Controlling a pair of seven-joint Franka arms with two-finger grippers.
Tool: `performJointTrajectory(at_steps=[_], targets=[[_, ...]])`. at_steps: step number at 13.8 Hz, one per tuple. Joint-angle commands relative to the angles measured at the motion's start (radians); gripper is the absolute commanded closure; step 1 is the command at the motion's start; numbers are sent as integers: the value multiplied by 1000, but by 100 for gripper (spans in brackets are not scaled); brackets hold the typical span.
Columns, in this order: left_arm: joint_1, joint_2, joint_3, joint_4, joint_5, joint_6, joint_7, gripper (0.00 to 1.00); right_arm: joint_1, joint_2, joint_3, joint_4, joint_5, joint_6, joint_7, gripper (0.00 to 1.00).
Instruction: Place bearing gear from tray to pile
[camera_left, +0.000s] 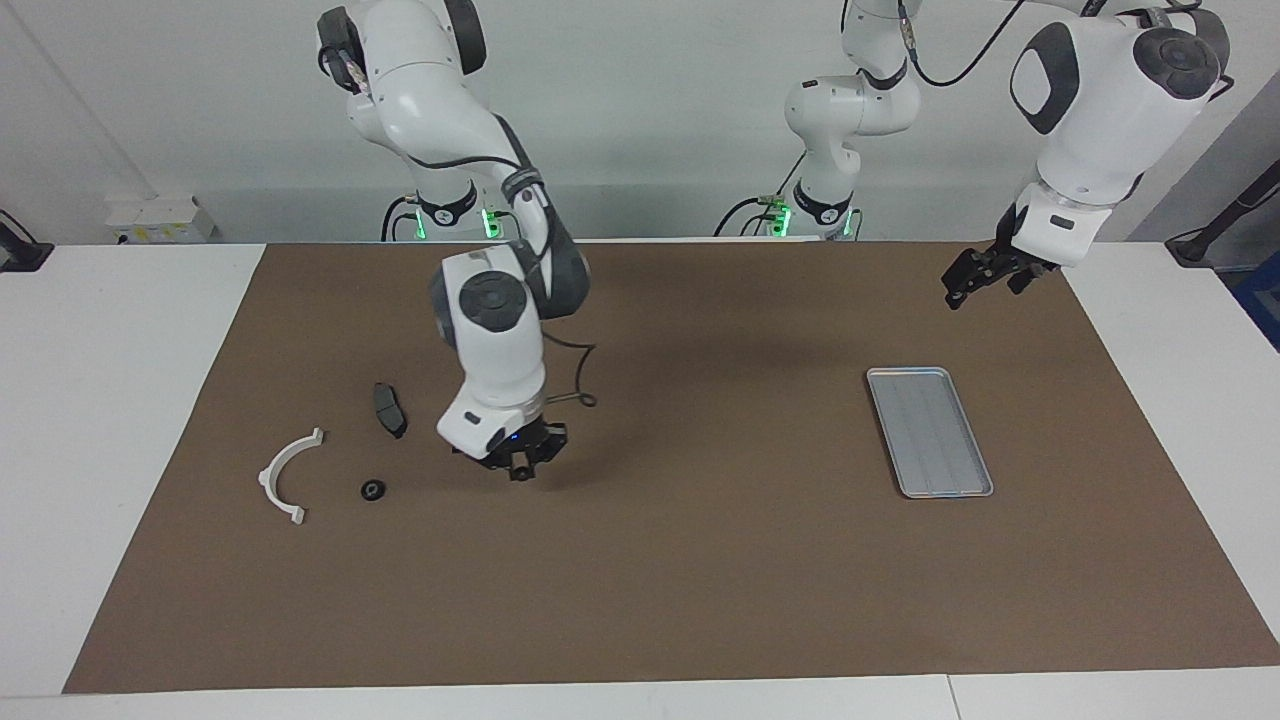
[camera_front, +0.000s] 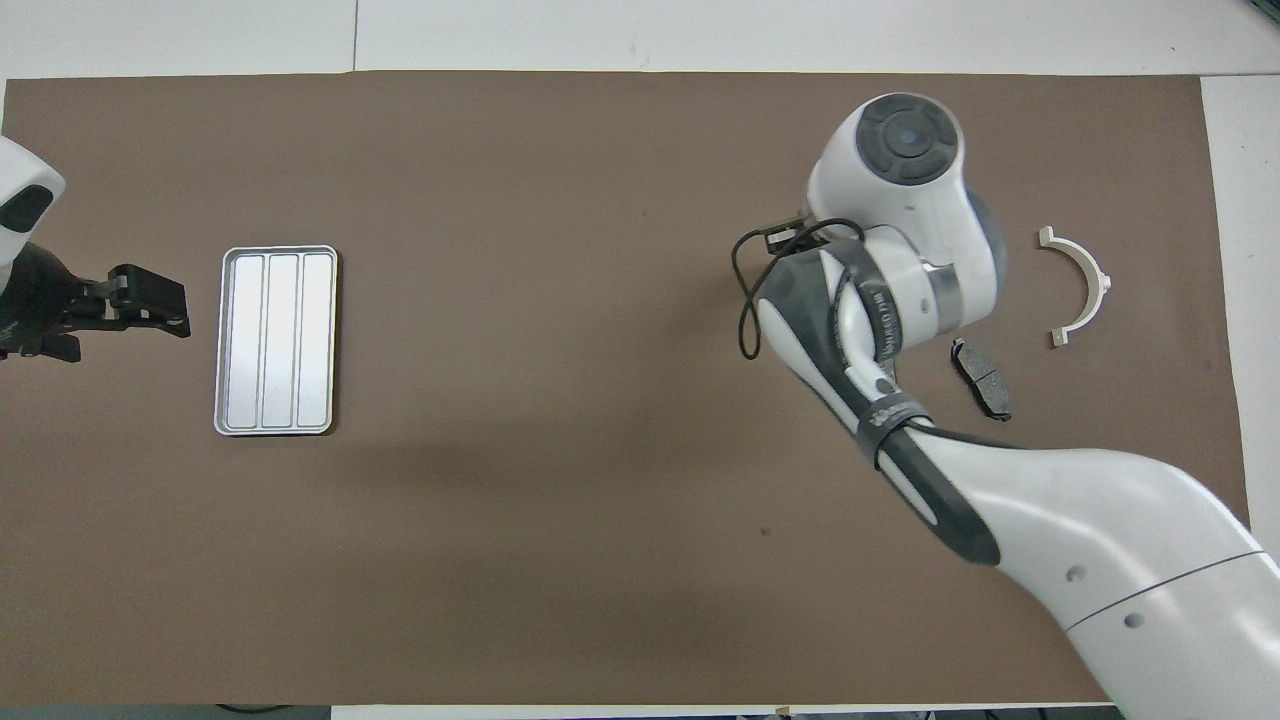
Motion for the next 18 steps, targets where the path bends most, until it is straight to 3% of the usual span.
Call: performJointTrajectory(at_steps=[1, 5, 12, 15, 17, 18], targets=[[2, -26, -16, -30, 13, 17, 11, 0, -135, -21, 26, -95, 5, 95, -187, 100], [6, -24, -15, -27, -44, 25, 3, 0, -174, -38, 26, -164, 5, 127, -241, 100], [2, -26, -12, -24, -44, 21, 2, 0, -157, -84, 26, -296, 54, 204, -232, 100], [3, -27, -10, -26, -44, 20, 2, 0, -157, -89, 26, -309, 54, 206, -233, 100], [3, -27, -10, -26, -44, 20, 2, 0, -157, -87, 26, -298, 54, 206, -214, 21], [3, -27, -11, -26, -44, 20, 2, 0, -157, -89, 28, -286, 54, 197, -191, 3]])
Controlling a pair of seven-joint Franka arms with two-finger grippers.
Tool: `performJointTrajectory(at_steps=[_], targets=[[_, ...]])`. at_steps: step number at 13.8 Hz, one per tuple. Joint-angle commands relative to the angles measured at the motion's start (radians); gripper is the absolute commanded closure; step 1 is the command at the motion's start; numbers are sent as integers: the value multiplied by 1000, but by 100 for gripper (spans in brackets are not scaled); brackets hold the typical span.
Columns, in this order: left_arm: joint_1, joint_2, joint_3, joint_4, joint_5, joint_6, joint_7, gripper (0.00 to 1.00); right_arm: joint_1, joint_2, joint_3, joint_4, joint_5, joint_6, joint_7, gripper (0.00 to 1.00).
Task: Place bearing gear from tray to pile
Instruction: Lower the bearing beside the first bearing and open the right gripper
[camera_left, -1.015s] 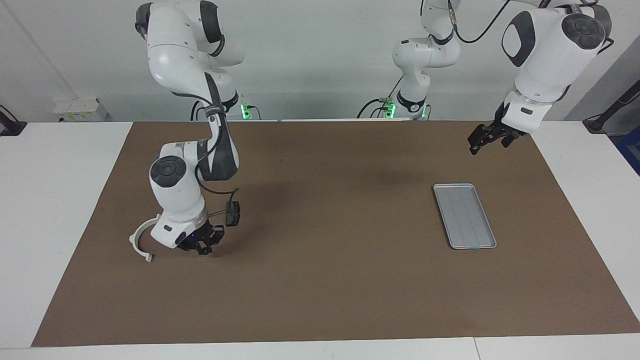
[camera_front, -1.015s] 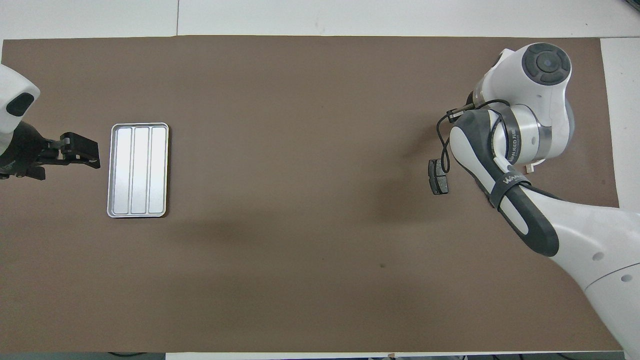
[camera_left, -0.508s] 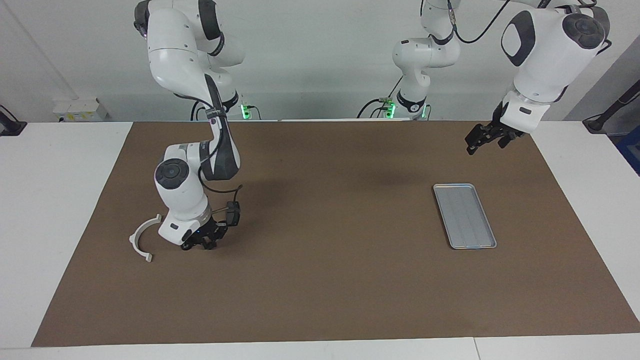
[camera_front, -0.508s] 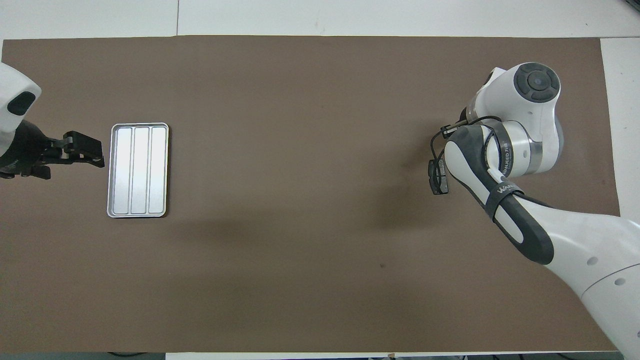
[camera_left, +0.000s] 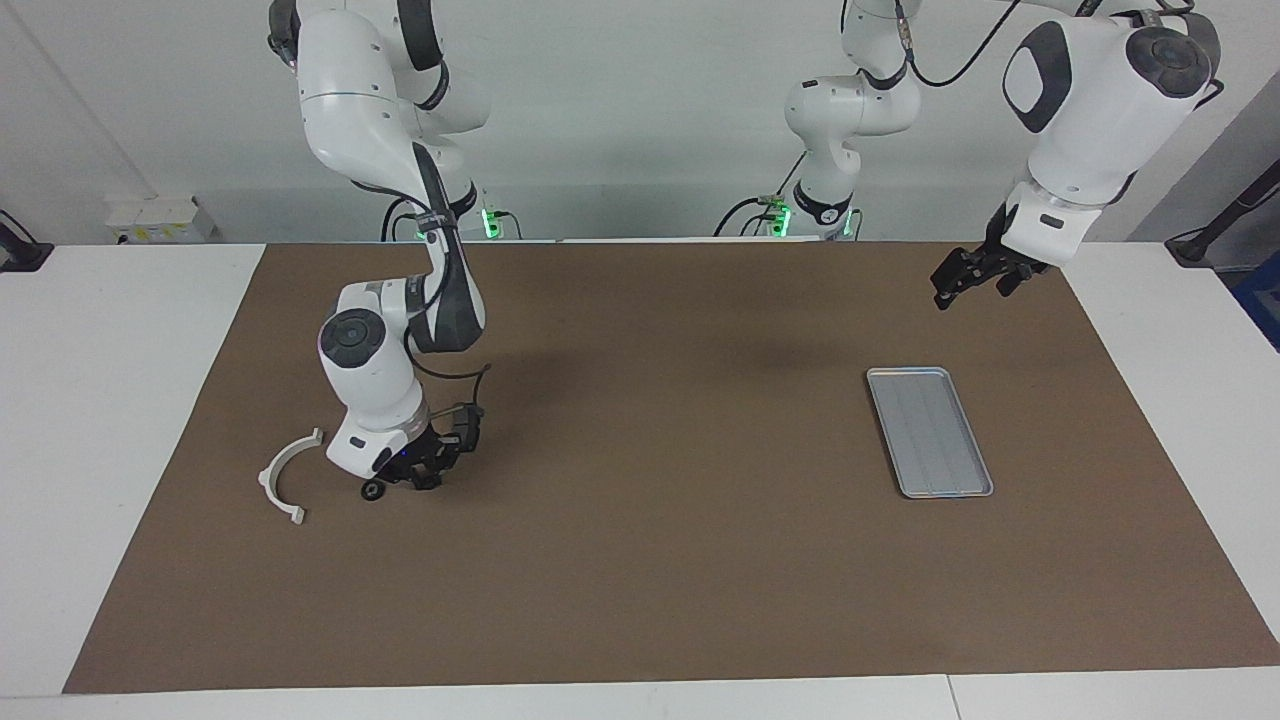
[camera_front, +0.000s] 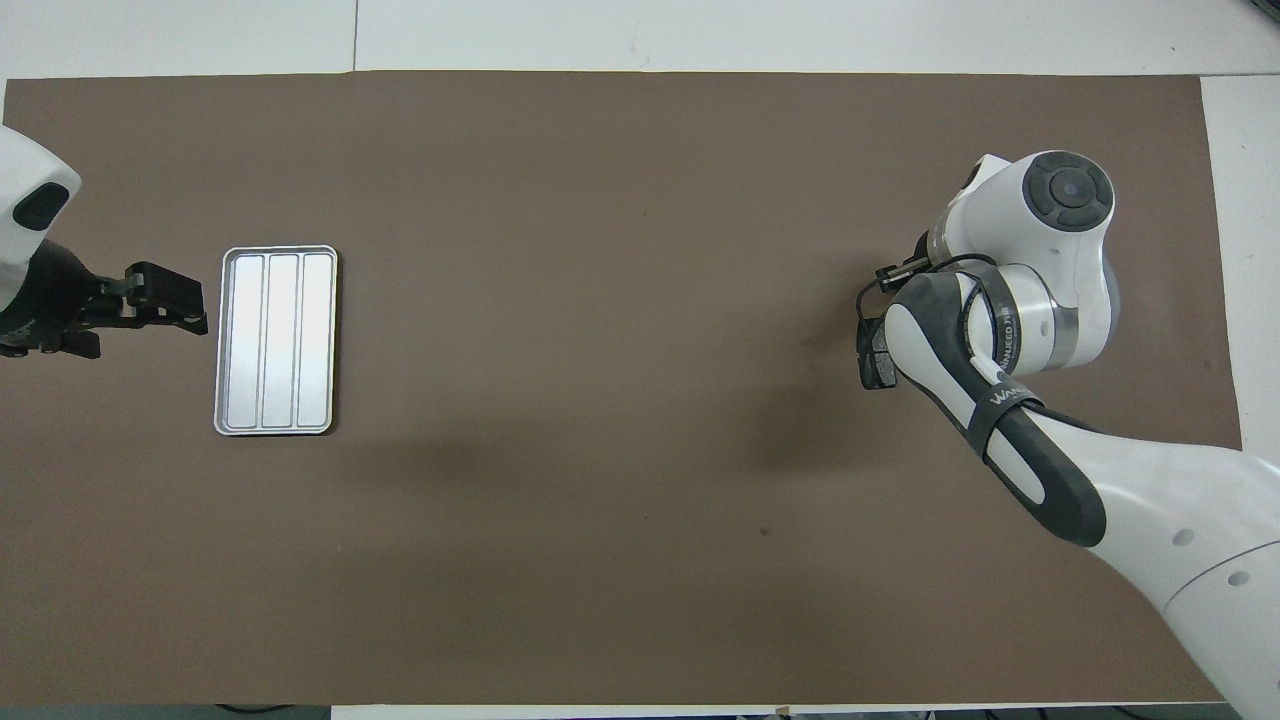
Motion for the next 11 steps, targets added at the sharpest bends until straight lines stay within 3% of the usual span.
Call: performJointTrajectory(at_steps=[1, 3, 7, 11], targets=[[5, -27, 0, -26, -16, 12, 2, 0, 3, -39, 6, -9, 16, 6, 45, 1], [5, -27, 0, -26, -16, 12, 2, 0, 17, -79, 5, 4, 16, -4, 124, 0], [5, -27, 0, -26, -16, 12, 2, 0, 18, -191, 5, 51, 4, -137, 131, 0], [5, -27, 0, -26, -16, 12, 2, 0, 24, -343, 8, 130, -65, -382, 120, 0]])
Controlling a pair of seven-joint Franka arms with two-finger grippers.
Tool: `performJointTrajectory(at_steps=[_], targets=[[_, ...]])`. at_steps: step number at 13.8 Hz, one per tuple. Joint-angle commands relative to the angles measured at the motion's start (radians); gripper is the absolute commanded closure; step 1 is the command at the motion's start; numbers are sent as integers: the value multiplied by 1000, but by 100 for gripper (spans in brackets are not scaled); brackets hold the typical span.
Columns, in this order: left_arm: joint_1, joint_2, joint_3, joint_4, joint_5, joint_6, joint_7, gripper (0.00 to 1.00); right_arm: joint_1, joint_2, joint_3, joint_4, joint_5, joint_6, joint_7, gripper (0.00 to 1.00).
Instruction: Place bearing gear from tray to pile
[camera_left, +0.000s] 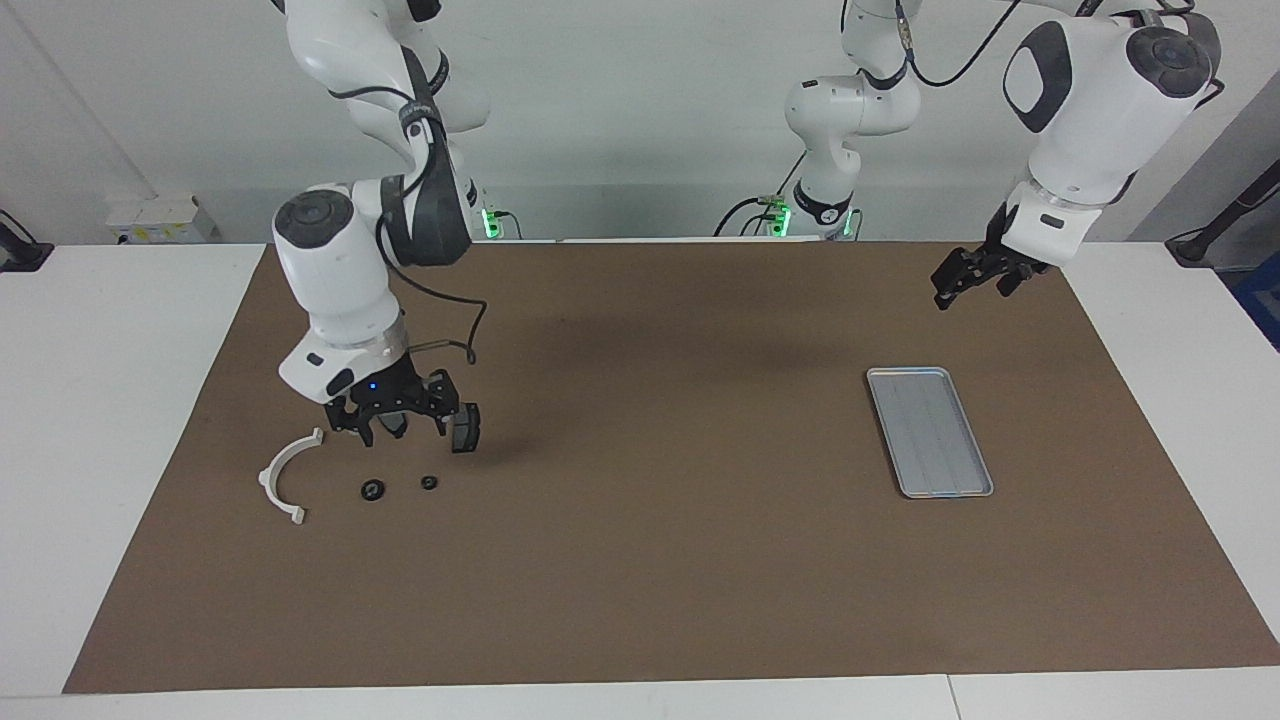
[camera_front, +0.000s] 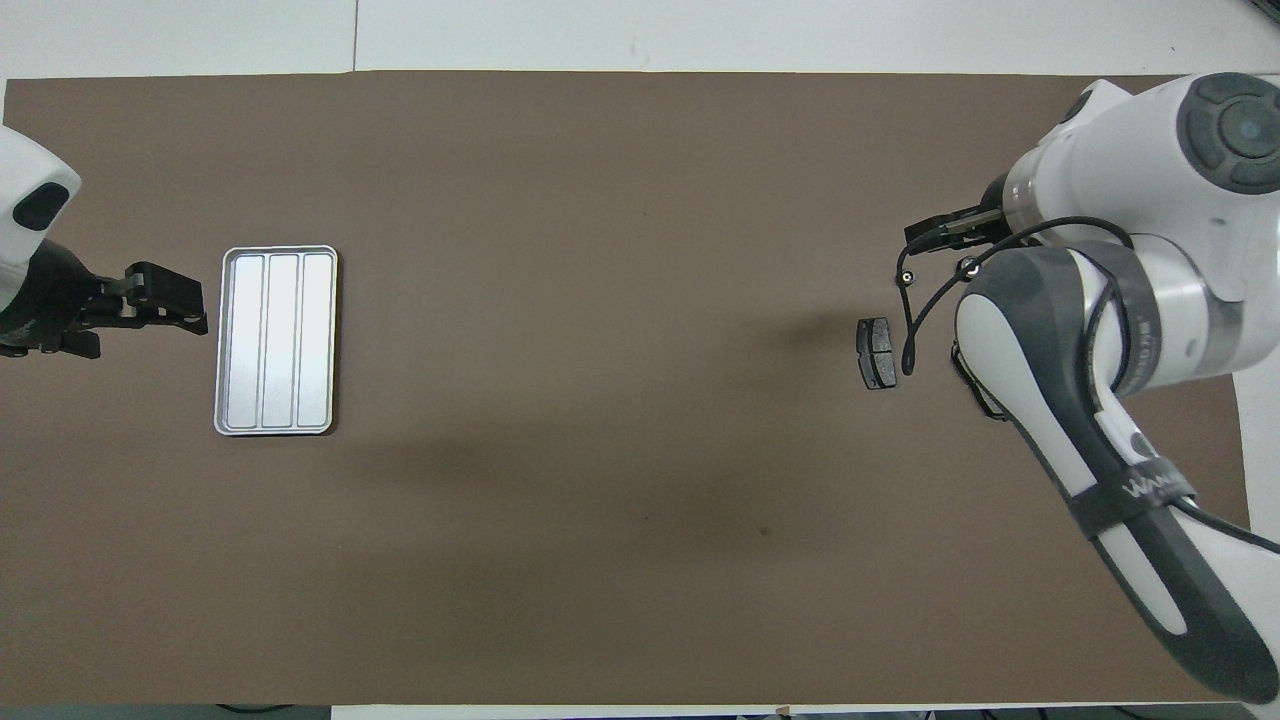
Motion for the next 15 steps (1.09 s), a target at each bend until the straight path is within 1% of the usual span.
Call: performJointTrajectory(at_steps=[1, 2, 3, 6, 8, 10, 13, 15], targets=[[4, -27, 0, -26, -16, 12, 2, 0, 8, -82, 6, 94, -48, -200, -6, 0], [4, -27, 0, -26, -16, 12, 2, 0, 8, -88, 3, 148, -48, -280, -19, 0], [5, -27, 2, -26, -16, 12, 2, 0, 3, -97, 3, 174, -43, -326, -35, 0], [5, -27, 0, -26, -16, 12, 2, 0, -29, -148, -9, 179, -33, -403, -42, 0], [5, -27, 0, -26, -16, 12, 2, 0, -37, -181, -11, 173, -31, -438, -47, 0], [5, -27, 2, -26, -16, 12, 3, 0, -52, -192, -12, 164, -29, -474, -44, 0], [5, -27, 0, -26, -16, 12, 2, 0, -135, -195, -11, 162, 35, -491, -68, 0], [5, -27, 0, -26, -16, 12, 2, 0, -159, -214, -12, 147, 37, -495, -73, 0]])
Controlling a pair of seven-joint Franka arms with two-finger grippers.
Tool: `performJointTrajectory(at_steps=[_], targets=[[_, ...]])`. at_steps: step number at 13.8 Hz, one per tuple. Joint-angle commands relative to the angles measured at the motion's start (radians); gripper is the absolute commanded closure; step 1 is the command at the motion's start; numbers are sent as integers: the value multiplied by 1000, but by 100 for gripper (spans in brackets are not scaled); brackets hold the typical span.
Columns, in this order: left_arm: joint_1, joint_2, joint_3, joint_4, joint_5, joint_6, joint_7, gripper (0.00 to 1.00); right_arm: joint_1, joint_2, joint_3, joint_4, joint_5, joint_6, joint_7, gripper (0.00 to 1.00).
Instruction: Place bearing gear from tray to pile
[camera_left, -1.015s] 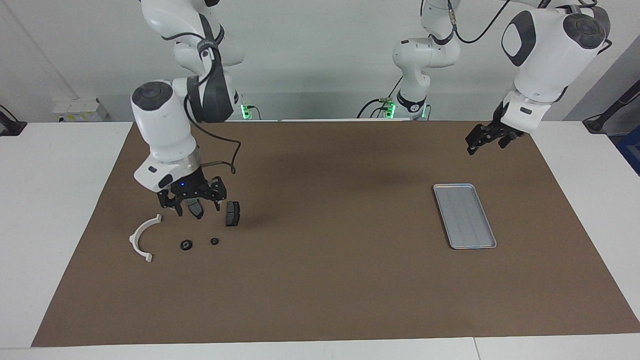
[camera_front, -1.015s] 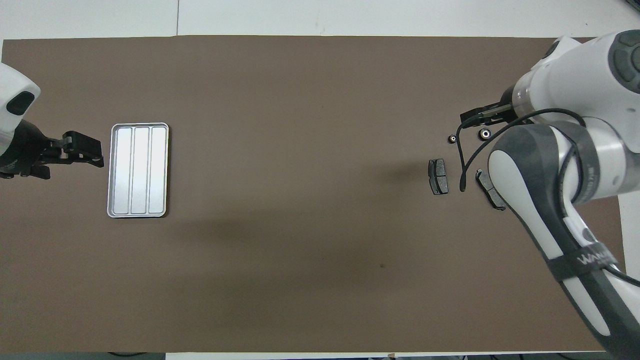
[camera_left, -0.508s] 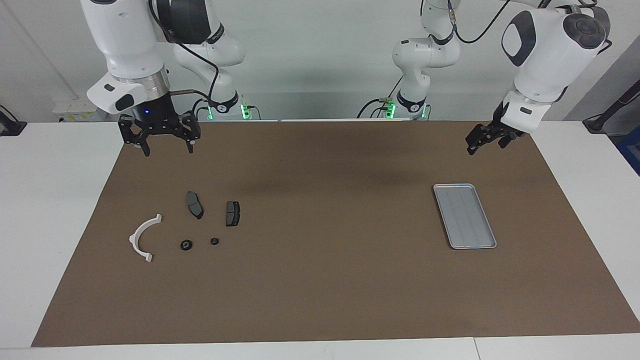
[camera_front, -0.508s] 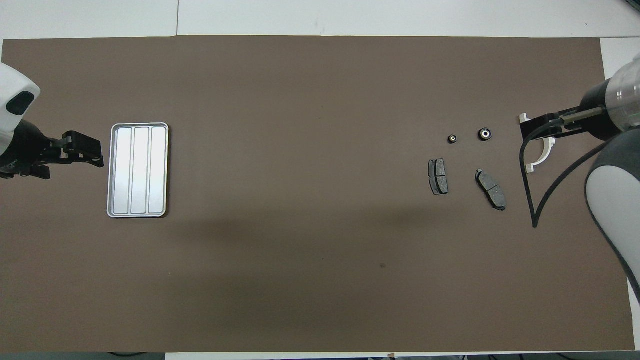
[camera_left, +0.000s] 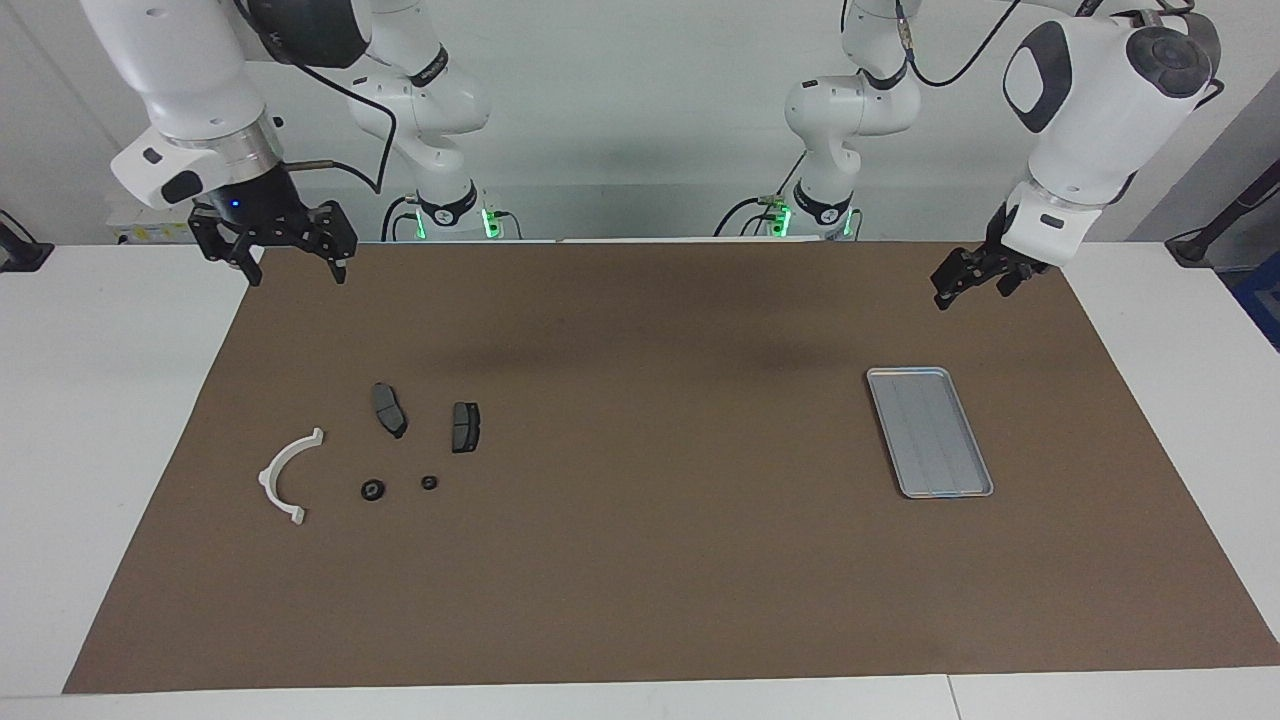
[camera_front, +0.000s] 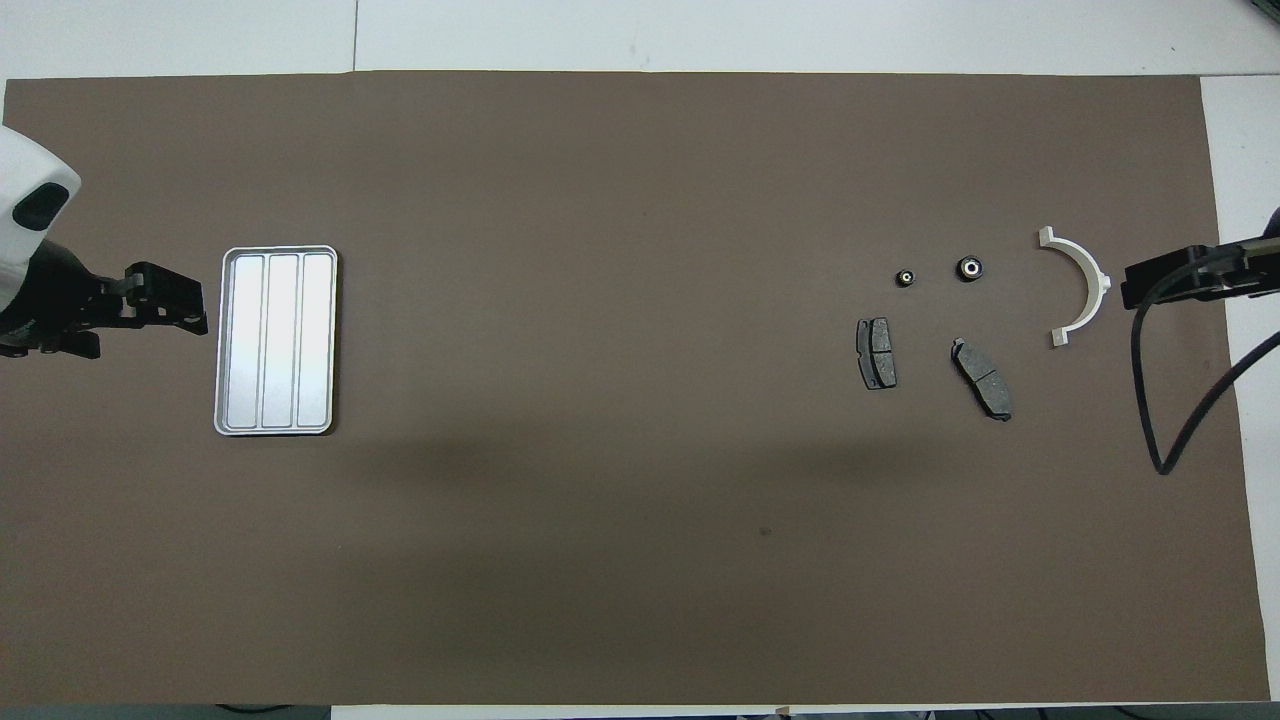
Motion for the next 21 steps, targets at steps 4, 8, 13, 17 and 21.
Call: performJointTrajectory(at_steps=[4, 8, 13, 17, 21], targets=[[4, -27, 0, -26, -16, 12, 2, 0, -62, -61, 12, -101, 30, 36, -12, 0], [5, -27, 2, -26, -16, 12, 2, 0, -62, -61, 22, -99, 56, 46, 26, 0], [5, -27, 0, -26, -16, 12, 2, 0, -52, -63, 24, -99, 58, 47, 33, 0], [4, -27, 2, -26, -16, 12, 2, 0, -50, -64, 33, -102, 56, 47, 36, 0], [4, -27, 0, -26, -16, 12, 2, 0, -50, -64, 33, -102, 56, 42, 36, 0]])
